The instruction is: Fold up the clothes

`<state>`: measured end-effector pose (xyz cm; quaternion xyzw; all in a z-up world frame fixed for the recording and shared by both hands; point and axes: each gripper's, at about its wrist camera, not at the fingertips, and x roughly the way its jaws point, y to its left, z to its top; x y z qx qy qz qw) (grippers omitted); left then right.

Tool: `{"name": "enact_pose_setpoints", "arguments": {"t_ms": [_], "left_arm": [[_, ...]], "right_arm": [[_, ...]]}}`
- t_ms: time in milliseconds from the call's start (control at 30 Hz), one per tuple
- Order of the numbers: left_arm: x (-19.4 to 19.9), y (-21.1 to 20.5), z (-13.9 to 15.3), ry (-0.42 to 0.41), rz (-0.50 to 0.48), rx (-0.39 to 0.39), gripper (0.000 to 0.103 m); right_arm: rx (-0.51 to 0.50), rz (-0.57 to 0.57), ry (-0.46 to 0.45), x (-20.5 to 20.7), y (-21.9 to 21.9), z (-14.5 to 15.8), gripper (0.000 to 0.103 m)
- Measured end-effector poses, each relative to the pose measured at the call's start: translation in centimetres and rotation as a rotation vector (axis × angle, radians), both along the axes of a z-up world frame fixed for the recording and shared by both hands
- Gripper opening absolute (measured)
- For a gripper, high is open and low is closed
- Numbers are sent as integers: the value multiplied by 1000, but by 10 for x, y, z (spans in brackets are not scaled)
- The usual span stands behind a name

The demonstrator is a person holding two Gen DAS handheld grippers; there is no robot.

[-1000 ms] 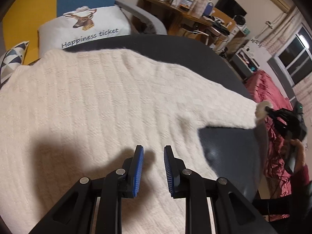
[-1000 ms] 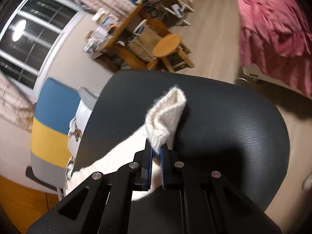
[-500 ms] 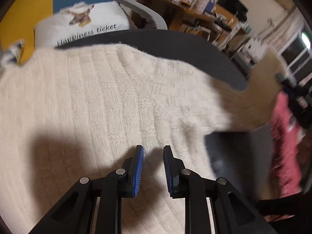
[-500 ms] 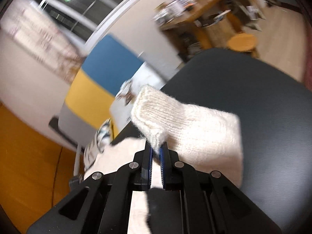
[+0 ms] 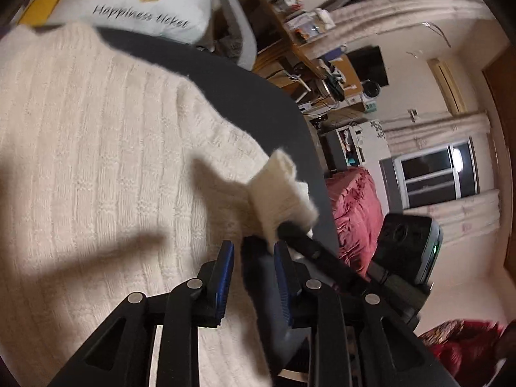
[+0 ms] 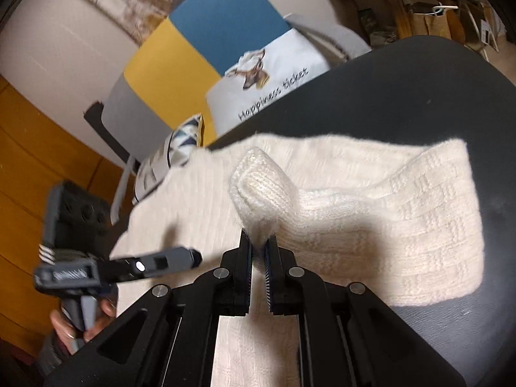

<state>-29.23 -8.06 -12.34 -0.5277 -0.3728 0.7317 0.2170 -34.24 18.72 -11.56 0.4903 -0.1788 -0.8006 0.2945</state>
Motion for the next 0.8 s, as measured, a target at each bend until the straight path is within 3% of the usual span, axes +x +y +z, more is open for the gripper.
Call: {"name": "enact_pose_setpoints", "arguments": {"t_ms": [333, 800], "left_arm": [[-7, -17, -10, -65, 62, 48, 38], [-14, 9, -29, -152, 21, -30, 35]], "right_arm": [[164, 121, 61, 29, -39, -12, 8], [299, 172, 137, 50, -66, -23, 10]]}}
